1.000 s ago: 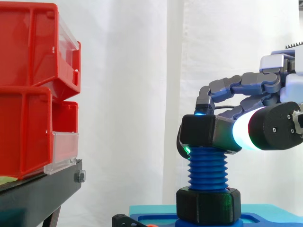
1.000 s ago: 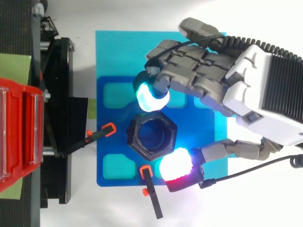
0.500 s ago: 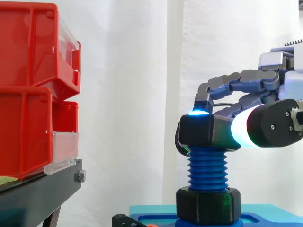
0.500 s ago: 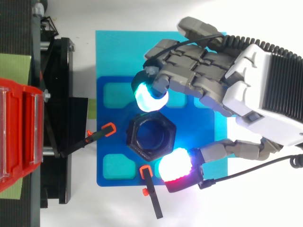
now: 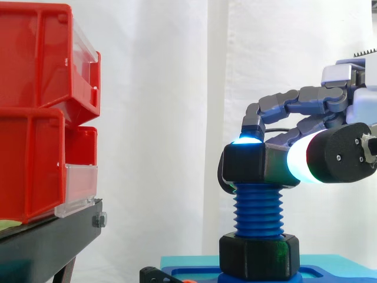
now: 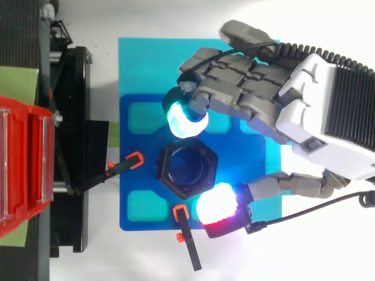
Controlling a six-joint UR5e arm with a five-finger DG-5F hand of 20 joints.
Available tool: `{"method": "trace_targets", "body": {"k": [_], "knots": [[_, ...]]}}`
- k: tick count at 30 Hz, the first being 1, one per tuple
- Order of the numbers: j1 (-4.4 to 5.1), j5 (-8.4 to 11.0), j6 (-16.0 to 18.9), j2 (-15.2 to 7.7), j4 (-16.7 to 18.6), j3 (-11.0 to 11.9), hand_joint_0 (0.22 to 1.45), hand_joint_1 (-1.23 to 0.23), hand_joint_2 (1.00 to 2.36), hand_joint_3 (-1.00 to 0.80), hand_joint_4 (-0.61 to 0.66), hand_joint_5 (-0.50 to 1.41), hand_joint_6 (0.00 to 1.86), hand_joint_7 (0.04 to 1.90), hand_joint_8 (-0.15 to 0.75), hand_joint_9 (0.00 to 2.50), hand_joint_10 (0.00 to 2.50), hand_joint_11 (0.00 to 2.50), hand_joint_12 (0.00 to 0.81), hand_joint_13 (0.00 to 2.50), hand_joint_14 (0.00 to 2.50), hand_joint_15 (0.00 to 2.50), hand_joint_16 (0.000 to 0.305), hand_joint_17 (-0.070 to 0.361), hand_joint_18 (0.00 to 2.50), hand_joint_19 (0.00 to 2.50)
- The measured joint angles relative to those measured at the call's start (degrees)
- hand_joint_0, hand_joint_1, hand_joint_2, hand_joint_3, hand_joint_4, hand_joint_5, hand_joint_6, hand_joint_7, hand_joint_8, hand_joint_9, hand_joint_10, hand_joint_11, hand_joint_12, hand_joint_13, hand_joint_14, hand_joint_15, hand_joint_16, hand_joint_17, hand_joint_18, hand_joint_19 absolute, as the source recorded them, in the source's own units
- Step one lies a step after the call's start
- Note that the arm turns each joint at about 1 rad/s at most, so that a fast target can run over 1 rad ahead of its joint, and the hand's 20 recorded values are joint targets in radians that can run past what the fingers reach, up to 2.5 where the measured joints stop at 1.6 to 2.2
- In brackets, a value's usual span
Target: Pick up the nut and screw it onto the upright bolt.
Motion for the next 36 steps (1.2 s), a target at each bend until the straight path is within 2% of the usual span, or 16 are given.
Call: {"method": "trace_targets", "body": {"k": [11, 23, 36], "knots": [[-0.1, -1.13, -0.2, 0.0, 0.1, 0.0, 0.54, -0.66, 1.0, -0.5, 0.27, -0.13, 0.5, 1.35, 0.328, 0.71, 0.0, 0.01, 0.344, 0.51, 0.0, 0.0, 0.038, 0.086, 0.28, 0.0], [-0.22, -1.38, -0.2, 0.0, 0.2, 0.0, 0.54, -0.67, 1.0, -0.5, 0.26, -0.13, 0.5, 1.34, 0.326, 0.71, 0.0, 0.02, 0.342, 0.51, 0.0, 0.0, 0.038, 0.086, 0.28, 0.0], [-1.15, -3.16, -0.2, -0.1, 0.1, 0.0, 0.54, -0.67, 1.0, -0.5, 0.26, -0.12, 0.5, 1.34, 0.327, 0.71, 0.0, 0.01, 0.341, 0.52, 0.0, 0.0, 0.038, 0.086, 0.29, 0.0]]}}
